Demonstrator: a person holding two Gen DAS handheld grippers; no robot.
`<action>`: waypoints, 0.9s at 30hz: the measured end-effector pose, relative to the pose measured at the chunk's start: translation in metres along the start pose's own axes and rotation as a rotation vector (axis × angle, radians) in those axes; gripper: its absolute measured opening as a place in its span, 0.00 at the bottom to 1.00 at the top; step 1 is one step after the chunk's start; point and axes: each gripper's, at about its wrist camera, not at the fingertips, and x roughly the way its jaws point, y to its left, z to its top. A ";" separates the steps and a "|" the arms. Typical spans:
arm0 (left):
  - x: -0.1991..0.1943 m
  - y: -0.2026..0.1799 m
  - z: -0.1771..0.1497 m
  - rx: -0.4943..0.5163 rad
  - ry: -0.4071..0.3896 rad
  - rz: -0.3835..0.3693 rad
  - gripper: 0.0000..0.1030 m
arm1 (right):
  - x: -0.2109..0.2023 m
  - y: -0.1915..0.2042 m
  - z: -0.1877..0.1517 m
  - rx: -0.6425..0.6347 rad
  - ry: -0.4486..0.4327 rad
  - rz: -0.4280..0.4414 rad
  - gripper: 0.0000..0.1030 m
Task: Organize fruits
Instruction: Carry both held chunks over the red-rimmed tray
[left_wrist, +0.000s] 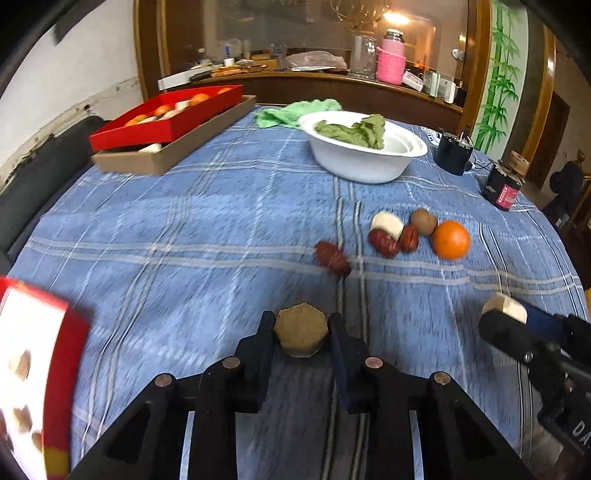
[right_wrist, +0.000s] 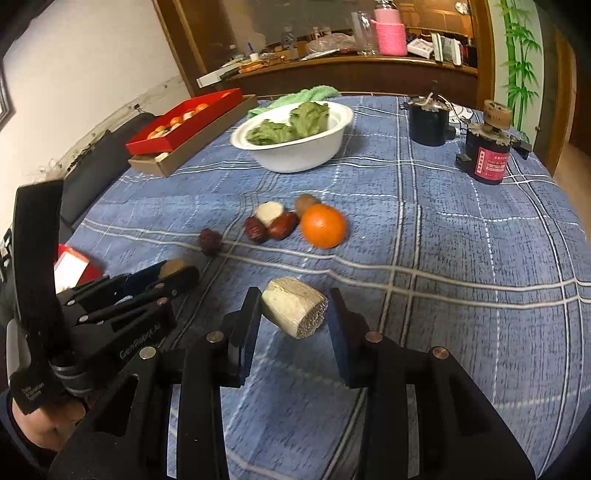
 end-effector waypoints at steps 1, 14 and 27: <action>-0.006 0.003 -0.006 -0.004 0.002 0.004 0.27 | -0.002 0.004 -0.002 -0.008 -0.001 0.002 0.33; -0.090 0.051 -0.067 -0.076 -0.037 0.030 0.27 | -0.027 0.057 -0.050 -0.063 0.015 0.024 0.33; -0.140 0.104 -0.105 -0.155 -0.061 0.079 0.27 | -0.034 0.131 -0.075 -0.163 0.024 0.114 0.34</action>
